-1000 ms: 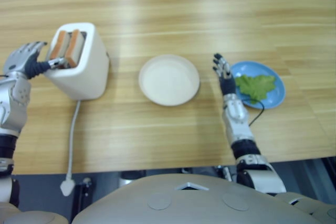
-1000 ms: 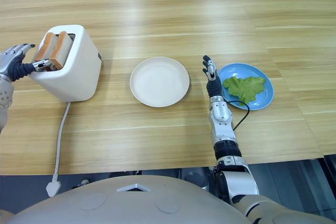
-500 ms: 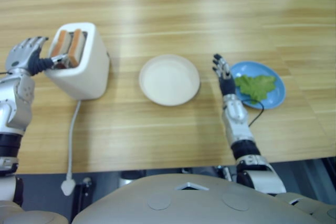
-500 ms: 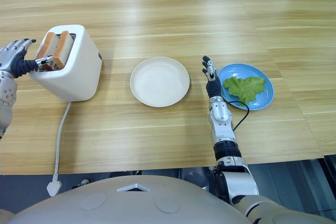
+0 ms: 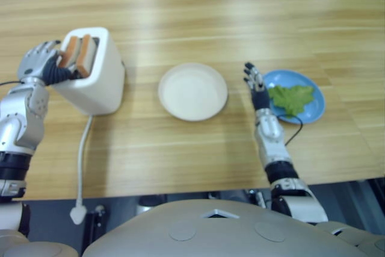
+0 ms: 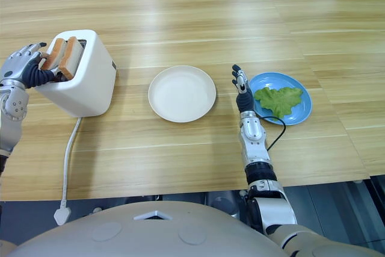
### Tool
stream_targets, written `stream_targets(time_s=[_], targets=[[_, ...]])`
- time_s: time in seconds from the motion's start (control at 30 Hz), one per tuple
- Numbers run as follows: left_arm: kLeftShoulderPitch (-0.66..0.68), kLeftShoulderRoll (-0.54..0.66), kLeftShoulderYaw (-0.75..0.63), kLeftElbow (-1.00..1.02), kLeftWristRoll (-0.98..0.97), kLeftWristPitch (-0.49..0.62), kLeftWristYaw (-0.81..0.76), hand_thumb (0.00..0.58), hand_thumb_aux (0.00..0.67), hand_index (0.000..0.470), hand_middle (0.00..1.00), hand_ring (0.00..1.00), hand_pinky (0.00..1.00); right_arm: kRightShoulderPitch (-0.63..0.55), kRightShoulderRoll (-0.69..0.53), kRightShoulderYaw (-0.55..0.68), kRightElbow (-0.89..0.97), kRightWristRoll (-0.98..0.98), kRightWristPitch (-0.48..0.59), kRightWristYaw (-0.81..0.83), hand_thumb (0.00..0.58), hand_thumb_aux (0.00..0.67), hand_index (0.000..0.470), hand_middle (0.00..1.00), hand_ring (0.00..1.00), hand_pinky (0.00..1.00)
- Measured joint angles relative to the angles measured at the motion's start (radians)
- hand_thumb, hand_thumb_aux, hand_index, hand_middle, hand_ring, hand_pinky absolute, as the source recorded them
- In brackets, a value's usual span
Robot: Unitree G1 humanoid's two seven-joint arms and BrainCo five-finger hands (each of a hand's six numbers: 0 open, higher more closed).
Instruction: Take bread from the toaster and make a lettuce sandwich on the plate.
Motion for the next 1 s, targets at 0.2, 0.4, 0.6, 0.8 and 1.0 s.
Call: stream_targets(time_s=[0.2, 0.4, 0.6, 0.8, 1.0], targets=[[0.0, 0.0, 0.001, 0.003, -0.001, -0.005, 0.003, 0.58, 0.67, 0.46, 0.0, 0.0, 0.0, 0.0, 0.0, 0.0, 0.0, -0.001, 0.0, 0.0, 0.0, 0.0, 0.0, 0.0, 0.0, 0.0], [0.007, -0.016, 0.031, -0.015, -0.035, -0.027, 0.019, 0.58, 0.67, 0.46, 1.0, 1.0, 1.0, 0.0, 0.0, 0.0, 0.0, -0.001, 0.0, 0.0, 0.0, 0.0, 0.0, 0.0, 0.0, 0.0], [0.004, -0.064, 0.191, -0.107, -0.219, -0.097, 0.019, 0.58, 0.67, 0.46, 1.0, 1.0, 1.0, -0.002, 0.001, 0.0, 0.001, -0.001, 0.0, 0.0, 0.0, 0.0, 0.0, 0.0, 0.0, 0.0], [-0.015, -0.064, 0.343, -0.177, -0.341, -0.172, 0.022, 0.58, 0.67, 0.46, 1.0, 1.0, 1.0, -0.002, 0.002, 0.0, 0.005, -0.001, 0.0, 0.0, 0.0, 0.0, 0.0, 0.0, 0.0, 0.0], [-0.054, -0.083, 0.501, -0.298, -0.487, -0.24, 0.034, 0.58, 0.67, 0.46, 1.0, 1.0, 1.0, -0.002, 0.002, 0.0, 0.007, -0.002, 0.0, 0.0, 0.0, 0.0, 0.0, 0.0, 0.0, 0.0]])
